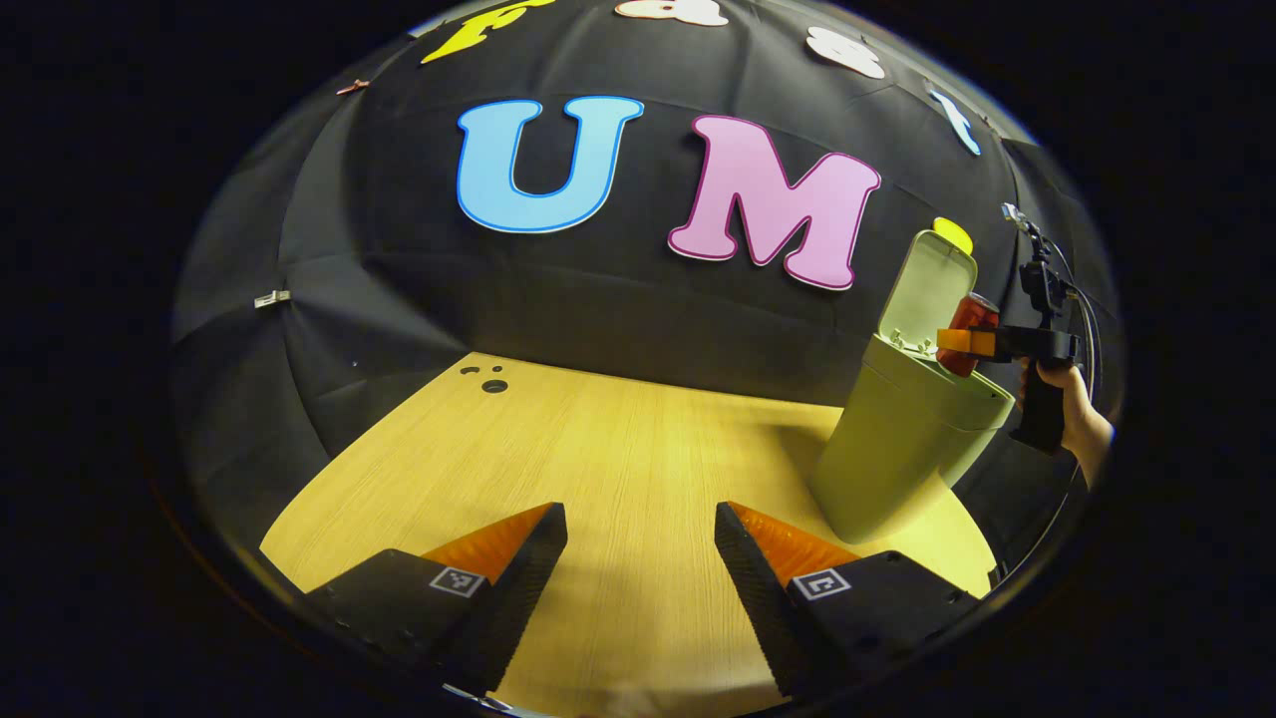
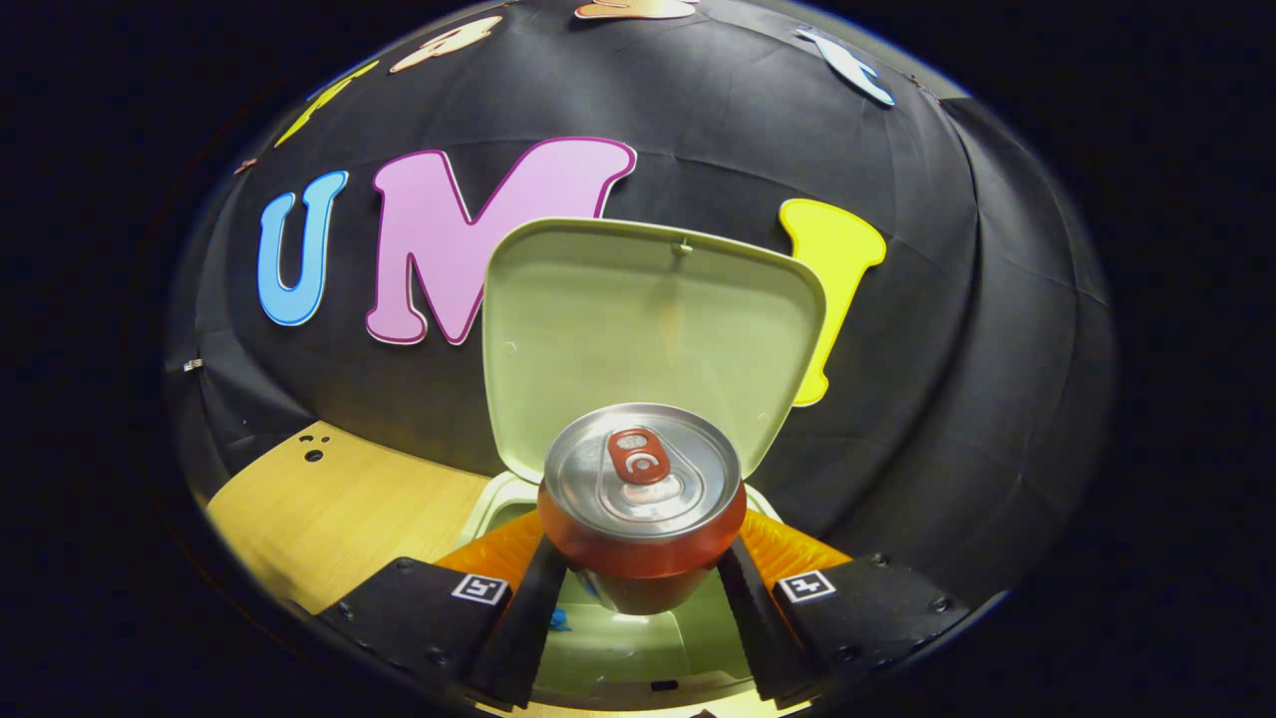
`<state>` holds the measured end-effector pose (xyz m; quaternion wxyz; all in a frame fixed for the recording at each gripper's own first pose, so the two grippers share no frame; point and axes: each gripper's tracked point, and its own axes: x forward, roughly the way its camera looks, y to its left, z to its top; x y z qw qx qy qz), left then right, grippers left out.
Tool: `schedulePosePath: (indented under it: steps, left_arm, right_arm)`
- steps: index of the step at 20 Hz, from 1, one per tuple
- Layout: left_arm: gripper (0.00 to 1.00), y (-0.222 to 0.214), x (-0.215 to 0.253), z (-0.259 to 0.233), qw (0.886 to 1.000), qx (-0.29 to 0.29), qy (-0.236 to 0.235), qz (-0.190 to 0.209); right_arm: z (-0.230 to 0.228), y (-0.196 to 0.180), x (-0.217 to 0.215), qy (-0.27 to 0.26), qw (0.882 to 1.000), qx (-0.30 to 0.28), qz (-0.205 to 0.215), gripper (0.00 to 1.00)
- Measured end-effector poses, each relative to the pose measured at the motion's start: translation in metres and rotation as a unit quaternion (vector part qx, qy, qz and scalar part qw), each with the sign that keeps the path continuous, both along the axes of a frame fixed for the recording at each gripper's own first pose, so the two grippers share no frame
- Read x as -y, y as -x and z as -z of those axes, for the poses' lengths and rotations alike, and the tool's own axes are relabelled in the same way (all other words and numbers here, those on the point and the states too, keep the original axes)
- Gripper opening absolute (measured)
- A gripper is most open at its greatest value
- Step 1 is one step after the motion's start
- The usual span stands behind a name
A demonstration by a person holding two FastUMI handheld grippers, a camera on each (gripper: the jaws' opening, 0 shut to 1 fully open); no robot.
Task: Press the lid of the desktop garbage bin to open it, pick up the crumpled paper on the desktop and throw it into the bin, then pick up the pop can on the desktop and drop it into the bin, and finally close the garbage bin lid.
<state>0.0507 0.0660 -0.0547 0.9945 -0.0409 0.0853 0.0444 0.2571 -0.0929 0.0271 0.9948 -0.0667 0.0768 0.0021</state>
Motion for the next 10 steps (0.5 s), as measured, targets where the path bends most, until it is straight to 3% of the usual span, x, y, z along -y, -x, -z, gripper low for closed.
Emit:
schedulePosePath:
  steps: [4, 7, 10]
  left_arm:
    - [0.96, 0.003, -0.002, 0.008, 1.000, -0.005, 0.003, -0.010]
    - [0.96, 0.006, -0.002, 0.013, 1.000, -0.009, 0.008, -0.015]
    - [0.96, 0.009, -0.003, 0.015, 1.000, -0.010, 0.010, -0.018]
  right_arm:
    - [0.015, 0.002, -0.005, -0.004, 1.000, -0.015, -0.010, 0.84]
    - [0.018, 0.006, -0.008, 0.005, 1.000, -0.015, -0.011, 0.96]
    - [0.001, 0.010, -0.009, 0.000, 1.000, 0.010, -0.010, 0.98]
